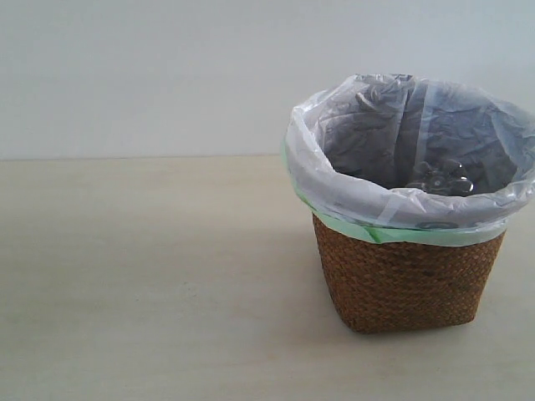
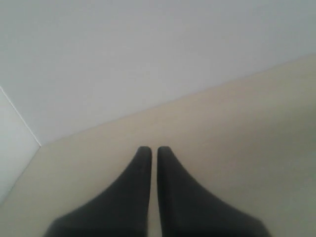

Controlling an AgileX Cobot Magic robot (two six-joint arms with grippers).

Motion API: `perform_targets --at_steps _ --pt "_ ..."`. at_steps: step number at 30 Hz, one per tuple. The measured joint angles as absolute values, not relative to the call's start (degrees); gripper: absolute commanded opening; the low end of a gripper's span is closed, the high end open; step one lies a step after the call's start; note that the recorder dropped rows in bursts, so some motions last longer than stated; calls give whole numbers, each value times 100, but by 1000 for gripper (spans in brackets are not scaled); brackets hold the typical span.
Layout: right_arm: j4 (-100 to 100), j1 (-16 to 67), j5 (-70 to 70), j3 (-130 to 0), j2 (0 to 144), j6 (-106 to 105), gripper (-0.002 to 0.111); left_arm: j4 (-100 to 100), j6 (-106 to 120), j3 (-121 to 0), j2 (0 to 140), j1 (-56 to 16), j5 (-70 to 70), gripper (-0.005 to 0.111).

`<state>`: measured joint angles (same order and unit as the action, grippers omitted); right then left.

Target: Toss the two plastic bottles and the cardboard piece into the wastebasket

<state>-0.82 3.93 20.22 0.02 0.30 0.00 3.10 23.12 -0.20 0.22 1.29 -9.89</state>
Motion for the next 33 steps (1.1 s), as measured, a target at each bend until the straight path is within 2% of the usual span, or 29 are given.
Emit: perform_targets --at_steps 6,24,29,33 --pt "-82 393 2022 2 30 0 0 -464 2312 -20 22 129 -1001 4" --pt "-82 393 2022 2 30 0 0 -425 2260 -20 22 129 -1179 4" --pt "-82 393 2022 2 30 0 0 62 851 -20 22 129 -1624 4" --pt "-82 393 2022 2 30 0 0 93 715 -20 22 129 -1649 4"
